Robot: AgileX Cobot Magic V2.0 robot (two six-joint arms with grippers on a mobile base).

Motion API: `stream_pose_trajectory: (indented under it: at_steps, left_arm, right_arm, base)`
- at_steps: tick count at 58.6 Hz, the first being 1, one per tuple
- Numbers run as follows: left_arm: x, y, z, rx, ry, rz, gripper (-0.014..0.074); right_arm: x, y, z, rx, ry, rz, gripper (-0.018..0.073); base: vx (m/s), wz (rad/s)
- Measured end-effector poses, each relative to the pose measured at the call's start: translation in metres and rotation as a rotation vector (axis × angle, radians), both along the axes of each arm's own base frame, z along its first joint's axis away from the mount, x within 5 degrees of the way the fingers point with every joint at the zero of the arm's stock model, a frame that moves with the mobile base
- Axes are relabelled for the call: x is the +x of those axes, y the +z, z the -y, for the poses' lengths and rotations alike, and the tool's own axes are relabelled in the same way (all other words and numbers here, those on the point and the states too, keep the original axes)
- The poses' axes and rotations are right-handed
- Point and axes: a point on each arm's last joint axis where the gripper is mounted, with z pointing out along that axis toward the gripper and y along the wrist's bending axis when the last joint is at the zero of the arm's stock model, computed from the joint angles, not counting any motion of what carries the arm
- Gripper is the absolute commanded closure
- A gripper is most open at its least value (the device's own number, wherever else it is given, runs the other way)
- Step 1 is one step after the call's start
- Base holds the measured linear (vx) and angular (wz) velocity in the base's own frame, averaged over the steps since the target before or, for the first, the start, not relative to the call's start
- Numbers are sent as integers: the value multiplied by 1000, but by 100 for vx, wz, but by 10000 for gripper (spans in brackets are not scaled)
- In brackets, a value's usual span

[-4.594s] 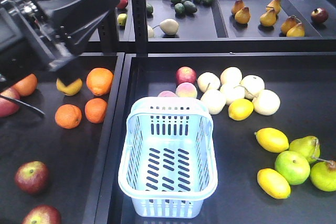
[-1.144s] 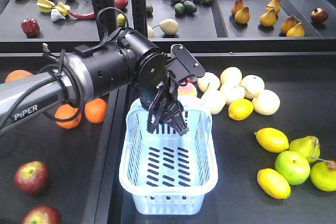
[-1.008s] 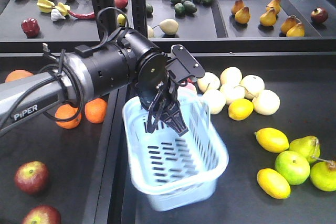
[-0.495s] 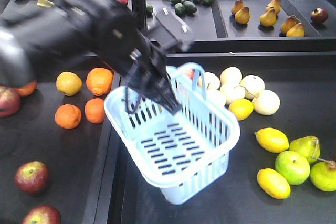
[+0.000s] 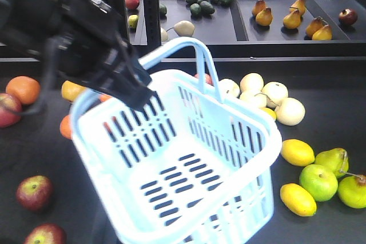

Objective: Pick three apples into basket with both arms
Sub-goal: 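Lift the light-blue basket by its handle with the left gripper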

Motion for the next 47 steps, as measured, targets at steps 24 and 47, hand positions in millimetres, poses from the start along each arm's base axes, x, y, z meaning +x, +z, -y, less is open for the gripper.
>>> stream_pose_trajectory:
  at_steps: [24, 47]
  left_arm:
    - [-22, 22, -19, -46, 3, 66, 602]
    - [-22, 22, -19, -44, 4, 68, 602]
  right_arm:
    - [0, 0, 0, 0, 0, 0, 564]
    - [0, 0, 0, 0, 0, 0, 564]
  base:
    - [0, 0]
    - [0, 0]
